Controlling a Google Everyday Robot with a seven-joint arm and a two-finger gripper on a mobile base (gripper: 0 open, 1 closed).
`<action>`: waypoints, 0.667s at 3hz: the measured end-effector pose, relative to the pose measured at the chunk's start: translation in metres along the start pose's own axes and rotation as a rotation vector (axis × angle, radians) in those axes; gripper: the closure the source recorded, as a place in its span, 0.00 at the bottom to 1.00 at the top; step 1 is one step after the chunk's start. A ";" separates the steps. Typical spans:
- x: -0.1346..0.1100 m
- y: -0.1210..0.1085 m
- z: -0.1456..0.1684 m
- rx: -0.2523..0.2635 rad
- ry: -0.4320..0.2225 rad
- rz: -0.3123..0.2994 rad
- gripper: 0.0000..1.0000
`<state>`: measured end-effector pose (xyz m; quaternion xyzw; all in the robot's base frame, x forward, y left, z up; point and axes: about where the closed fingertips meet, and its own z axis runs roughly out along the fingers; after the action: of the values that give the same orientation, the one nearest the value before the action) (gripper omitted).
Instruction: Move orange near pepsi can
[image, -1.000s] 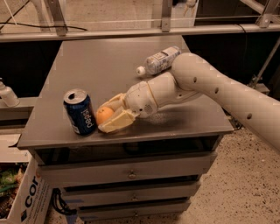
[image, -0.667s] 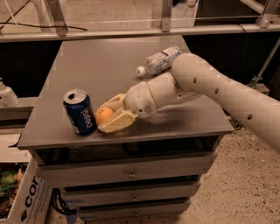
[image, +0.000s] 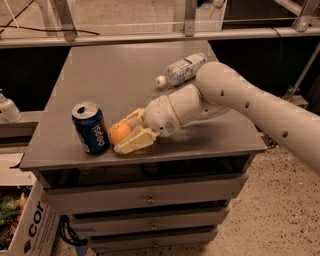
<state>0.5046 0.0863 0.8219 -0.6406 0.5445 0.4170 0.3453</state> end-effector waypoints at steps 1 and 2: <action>0.000 -0.001 -0.001 0.005 0.003 -0.002 0.00; -0.001 -0.004 -0.005 0.016 0.005 -0.007 0.00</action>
Offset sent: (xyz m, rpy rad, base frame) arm 0.0146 -0.0133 0.0098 -0.0043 -0.0358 -0.0372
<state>0.5097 0.0827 0.8254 -0.6409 0.5464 0.4097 0.3505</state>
